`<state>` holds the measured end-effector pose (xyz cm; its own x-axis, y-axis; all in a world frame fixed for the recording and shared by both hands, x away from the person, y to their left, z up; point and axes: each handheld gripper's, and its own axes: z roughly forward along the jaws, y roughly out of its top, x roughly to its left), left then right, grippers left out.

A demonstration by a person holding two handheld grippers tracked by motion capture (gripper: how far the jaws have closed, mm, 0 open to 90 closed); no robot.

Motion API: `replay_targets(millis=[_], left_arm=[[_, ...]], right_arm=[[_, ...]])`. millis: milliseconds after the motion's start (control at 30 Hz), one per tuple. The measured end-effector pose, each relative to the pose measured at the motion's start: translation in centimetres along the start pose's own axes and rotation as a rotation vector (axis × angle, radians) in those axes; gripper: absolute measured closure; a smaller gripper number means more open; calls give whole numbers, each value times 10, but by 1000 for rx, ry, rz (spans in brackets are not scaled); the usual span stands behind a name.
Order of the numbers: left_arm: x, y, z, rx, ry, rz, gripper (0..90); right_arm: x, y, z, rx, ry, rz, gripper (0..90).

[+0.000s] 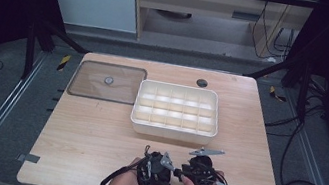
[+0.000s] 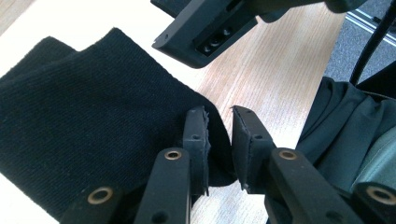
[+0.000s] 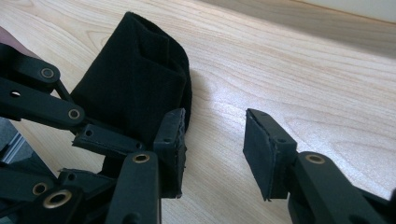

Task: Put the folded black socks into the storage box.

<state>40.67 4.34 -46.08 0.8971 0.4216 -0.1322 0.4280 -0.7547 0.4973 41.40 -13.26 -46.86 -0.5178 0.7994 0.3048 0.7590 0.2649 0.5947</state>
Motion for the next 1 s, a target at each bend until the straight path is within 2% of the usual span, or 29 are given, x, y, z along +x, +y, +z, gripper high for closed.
replay_targets(millis=[467,633,1000], left_arm=[[-3,1,5,6,-2,8,769],[-1,2,6,11,-3,-2,833],[-3,3,11,29,6,5,851]], right_arm=[[-1,0,-1,-2,-5,-1,586],[-1,0,-1,-1,-6,1,586],[-1,-1,-2,-3,-7,-5,588]])
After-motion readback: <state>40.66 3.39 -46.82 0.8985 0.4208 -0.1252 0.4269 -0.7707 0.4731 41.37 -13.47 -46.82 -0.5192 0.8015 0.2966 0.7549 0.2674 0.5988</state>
